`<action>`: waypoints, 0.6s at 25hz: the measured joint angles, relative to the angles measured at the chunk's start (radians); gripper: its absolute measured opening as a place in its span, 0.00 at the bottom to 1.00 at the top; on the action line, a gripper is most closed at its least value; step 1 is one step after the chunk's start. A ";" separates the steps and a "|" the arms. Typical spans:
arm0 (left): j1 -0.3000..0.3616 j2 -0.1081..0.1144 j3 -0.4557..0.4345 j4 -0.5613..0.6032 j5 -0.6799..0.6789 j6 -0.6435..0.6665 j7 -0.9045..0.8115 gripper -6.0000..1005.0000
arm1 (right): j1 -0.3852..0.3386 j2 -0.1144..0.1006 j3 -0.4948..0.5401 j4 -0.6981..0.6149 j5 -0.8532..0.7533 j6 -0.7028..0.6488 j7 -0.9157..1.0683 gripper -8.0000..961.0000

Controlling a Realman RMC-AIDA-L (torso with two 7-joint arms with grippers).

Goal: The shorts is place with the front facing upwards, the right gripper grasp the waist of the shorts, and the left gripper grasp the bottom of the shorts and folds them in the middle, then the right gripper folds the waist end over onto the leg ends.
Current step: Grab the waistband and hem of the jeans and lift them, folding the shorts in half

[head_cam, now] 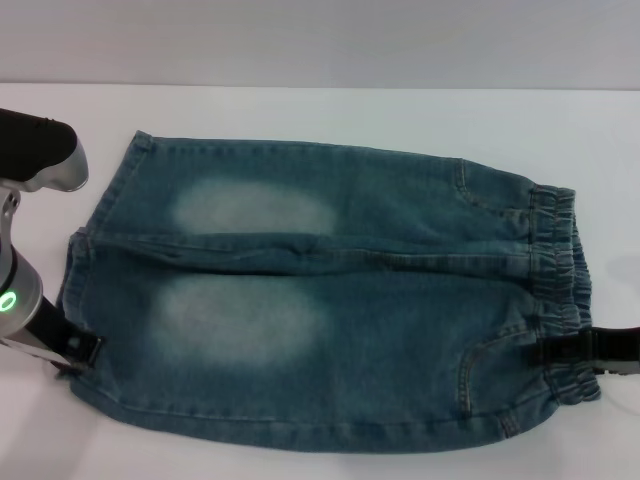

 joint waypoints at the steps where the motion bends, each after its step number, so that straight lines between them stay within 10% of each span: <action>1: 0.001 0.000 0.001 -0.001 0.000 0.001 0.000 0.10 | -0.001 0.000 -0.001 0.003 0.000 0.000 0.000 0.79; 15: 0.000 -0.003 0.004 0.000 -0.002 0.005 -0.007 0.10 | 0.030 -0.006 -0.007 -0.037 0.021 0.012 -0.095 0.63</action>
